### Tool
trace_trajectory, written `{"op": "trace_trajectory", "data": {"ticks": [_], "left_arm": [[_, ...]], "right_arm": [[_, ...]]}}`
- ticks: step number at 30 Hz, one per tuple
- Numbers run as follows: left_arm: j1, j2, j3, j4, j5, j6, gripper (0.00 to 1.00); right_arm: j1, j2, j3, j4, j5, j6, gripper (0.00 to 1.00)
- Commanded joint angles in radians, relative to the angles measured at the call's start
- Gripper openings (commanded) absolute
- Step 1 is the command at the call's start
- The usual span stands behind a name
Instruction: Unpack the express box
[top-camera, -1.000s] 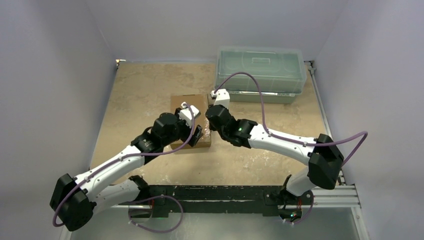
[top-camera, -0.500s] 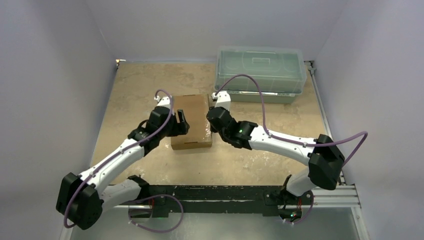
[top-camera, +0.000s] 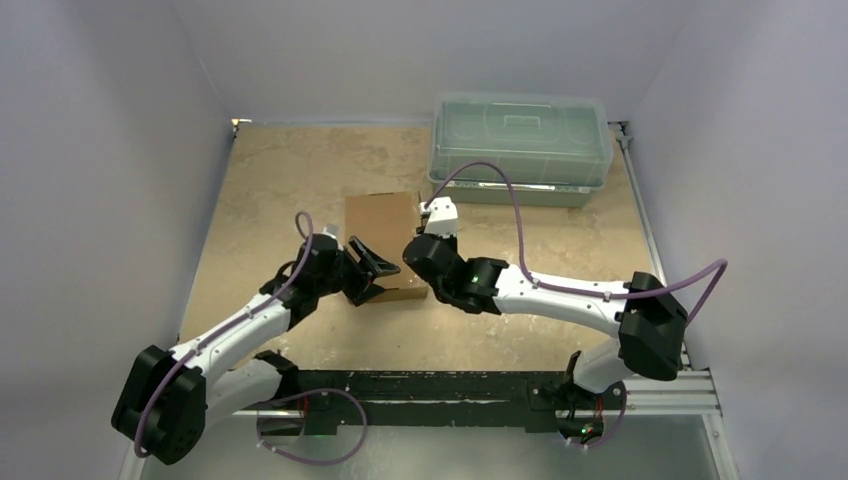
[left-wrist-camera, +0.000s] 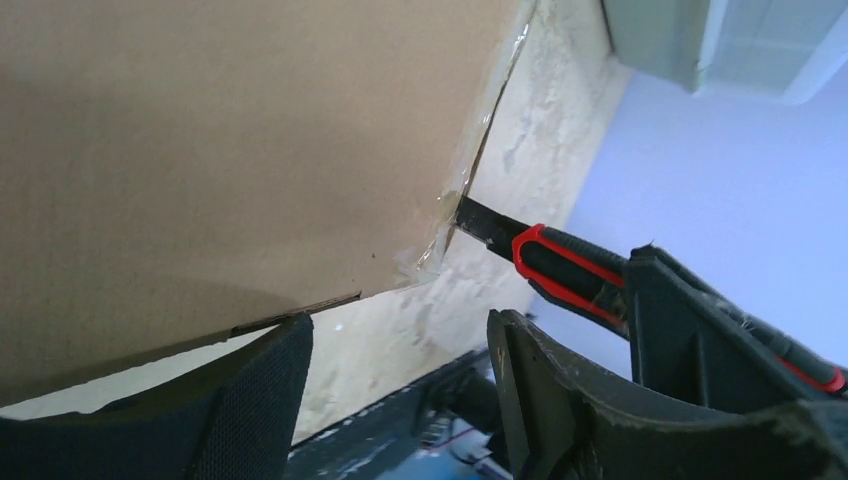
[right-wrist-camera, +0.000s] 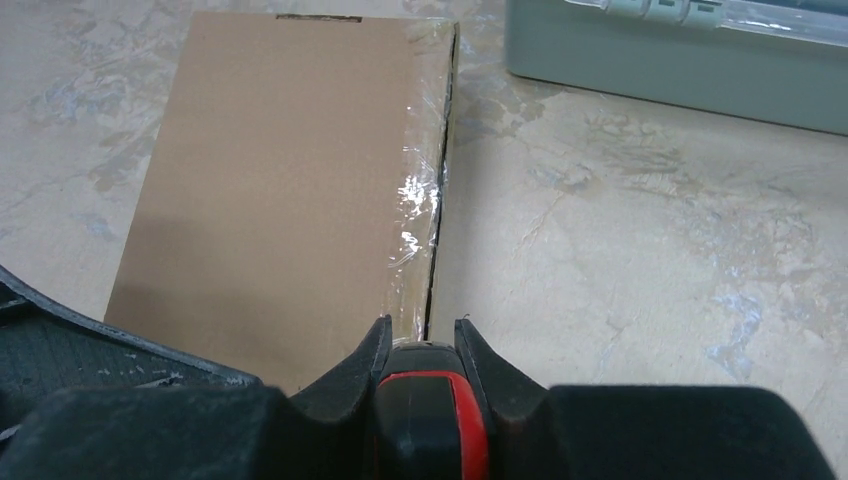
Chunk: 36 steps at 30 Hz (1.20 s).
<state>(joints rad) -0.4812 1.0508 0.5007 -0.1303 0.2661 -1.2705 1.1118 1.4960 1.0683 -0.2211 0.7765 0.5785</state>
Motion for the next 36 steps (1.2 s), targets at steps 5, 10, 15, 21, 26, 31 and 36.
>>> {"op": "trace_trajectory", "data": {"ticks": [5,10,15,21,26,31,36], "left_arm": [[-0.130,0.053,-0.128,0.441,-0.108,-0.461,0.60],[-0.190,0.082,-0.143,0.484,-0.237,-0.496,0.59],[-0.217,0.054,-0.160,0.448,-0.363,-0.500,0.58],[-0.225,0.123,-0.172,0.501,-0.317,-0.474,0.58],[-0.226,0.132,-0.186,0.453,-0.355,-0.446,0.60],[-0.226,0.161,-0.177,0.488,-0.348,-0.361,0.63],[-0.224,0.087,-0.072,0.436,-0.295,-0.059,0.72]], "right_arm": [[0.060,-0.043,-0.014,0.004,0.186,0.087,0.00],[0.082,-0.045,-0.024,-0.003,0.189,0.108,0.00],[0.109,-0.051,-0.024,-0.062,0.203,0.148,0.00],[0.133,-0.073,-0.057,-0.066,0.201,0.170,0.00],[0.173,-0.091,-0.085,-0.053,0.196,0.182,0.00],[0.192,-0.097,-0.103,-0.067,0.158,0.224,0.00],[0.138,-0.130,-0.140,0.028,0.111,0.160,0.00]]}}
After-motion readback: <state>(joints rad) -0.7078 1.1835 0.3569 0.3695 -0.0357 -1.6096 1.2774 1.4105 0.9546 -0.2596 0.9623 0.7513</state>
